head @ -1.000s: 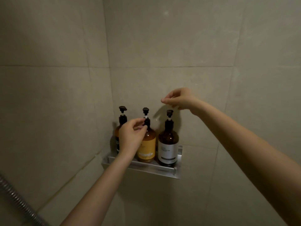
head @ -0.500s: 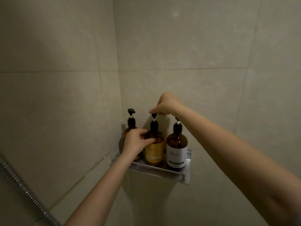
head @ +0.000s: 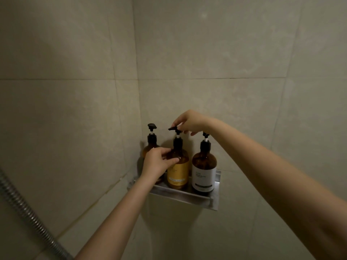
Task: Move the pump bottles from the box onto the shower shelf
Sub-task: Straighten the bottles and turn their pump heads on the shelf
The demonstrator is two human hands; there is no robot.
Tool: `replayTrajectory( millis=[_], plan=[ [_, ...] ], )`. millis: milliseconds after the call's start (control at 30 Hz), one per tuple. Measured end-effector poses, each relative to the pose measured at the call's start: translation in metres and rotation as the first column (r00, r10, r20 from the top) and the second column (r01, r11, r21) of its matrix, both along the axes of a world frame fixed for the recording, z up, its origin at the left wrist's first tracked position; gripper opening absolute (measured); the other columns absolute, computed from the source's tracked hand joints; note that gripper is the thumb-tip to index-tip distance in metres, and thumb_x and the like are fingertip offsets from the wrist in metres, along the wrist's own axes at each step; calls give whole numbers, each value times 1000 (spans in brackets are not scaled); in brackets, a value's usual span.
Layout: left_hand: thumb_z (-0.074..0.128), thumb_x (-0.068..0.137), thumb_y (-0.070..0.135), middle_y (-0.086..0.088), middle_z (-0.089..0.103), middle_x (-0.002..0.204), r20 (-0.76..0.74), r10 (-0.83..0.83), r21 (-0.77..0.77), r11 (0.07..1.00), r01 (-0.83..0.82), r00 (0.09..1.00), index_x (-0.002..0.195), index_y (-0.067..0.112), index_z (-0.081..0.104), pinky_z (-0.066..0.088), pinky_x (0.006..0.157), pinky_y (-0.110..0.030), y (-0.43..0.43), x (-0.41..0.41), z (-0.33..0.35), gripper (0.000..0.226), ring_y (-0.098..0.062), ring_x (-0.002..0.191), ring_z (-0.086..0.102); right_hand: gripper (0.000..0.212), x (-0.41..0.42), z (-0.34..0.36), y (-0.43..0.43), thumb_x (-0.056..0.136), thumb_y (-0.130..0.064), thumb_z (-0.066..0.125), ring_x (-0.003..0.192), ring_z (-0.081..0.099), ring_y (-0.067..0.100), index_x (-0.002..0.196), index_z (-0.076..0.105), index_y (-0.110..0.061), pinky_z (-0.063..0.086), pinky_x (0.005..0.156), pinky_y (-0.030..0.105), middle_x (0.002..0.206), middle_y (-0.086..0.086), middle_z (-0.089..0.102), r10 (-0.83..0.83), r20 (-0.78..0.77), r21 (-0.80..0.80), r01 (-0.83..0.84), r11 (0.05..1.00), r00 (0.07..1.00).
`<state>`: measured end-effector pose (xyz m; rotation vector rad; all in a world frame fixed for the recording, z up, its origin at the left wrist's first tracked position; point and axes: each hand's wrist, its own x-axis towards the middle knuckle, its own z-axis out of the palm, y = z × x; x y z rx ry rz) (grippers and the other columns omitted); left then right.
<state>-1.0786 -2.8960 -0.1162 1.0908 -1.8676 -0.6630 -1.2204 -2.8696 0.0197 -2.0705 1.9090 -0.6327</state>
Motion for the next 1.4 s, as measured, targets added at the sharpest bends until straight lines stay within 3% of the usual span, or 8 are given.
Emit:
replayTrajectory(
  millis=[167,267,433,667,833,933,1100,1400],
  plan=[
    [75,74,26,-4,62,126,0,14,-2,1000,-14,1000,125,13,58,42,81,-18,1,-1,0,55,-16,113,59,27,1,-3,1,91,-24,56,82,60,15,113,65,-11,45,55,18,97,5,66,-65,87,-79,72,994,994],
    [75,75,26,-4,62,126,-1,12,-2,1000,-12,1000,126,14,57,42,82,-19,2,0,-1,55,-15,113,58,26,1,-2,0,87,-24,63,75,58,14,104,69,-6,43,54,17,88,6,65,-108,124,-110,121,987,986],
    [75,75,25,-4,62,126,-6,0,-6,1000,0,1000,125,14,58,42,82,-18,2,0,-1,54,-15,114,58,21,2,2,2,86,-17,64,84,60,15,104,69,-7,49,63,19,98,8,66,-123,173,-51,134,990,977],
    [75,75,26,-4,63,124,-1,-7,-9,1000,7,1000,124,14,58,42,80,-15,1,0,0,54,-14,112,59,21,3,7,1,87,-13,62,88,58,15,105,71,-12,45,59,18,107,6,67,-128,138,-12,131,991,982],
    [76,73,26,-4,64,124,7,9,-7,1000,-9,1000,124,14,59,44,82,-20,-2,0,-1,55,-15,112,59,35,0,3,-5,81,-34,69,82,63,18,100,67,-5,52,75,28,90,7,69,-229,157,-11,234,972,961],
    [77,72,26,-3,63,123,6,4,17,1000,-4,1000,123,15,59,44,83,-21,-5,0,0,55,-15,112,59,34,-2,5,-5,80,-30,71,93,66,21,102,66,-5,54,84,31,99,9,71,-234,194,34,232,972,953],
    [78,71,24,-4,64,122,3,-27,47,999,27,1000,122,14,60,46,84,-23,-8,2,2,55,-16,111,60,32,-2,9,-2,81,-21,71,93,64,20,108,64,-4,53,81,29,107,11,68,-225,255,77,212,974,940],
    [77,72,21,-5,63,124,-24,-53,93,994,55,998,123,15,59,44,83,-21,-13,5,1,55,-17,114,58,31,-4,7,-7,81,-24,71,91,64,19,104,65,-6,53,83,31,104,8,70,-222,231,85,208,974,947]
  ],
)
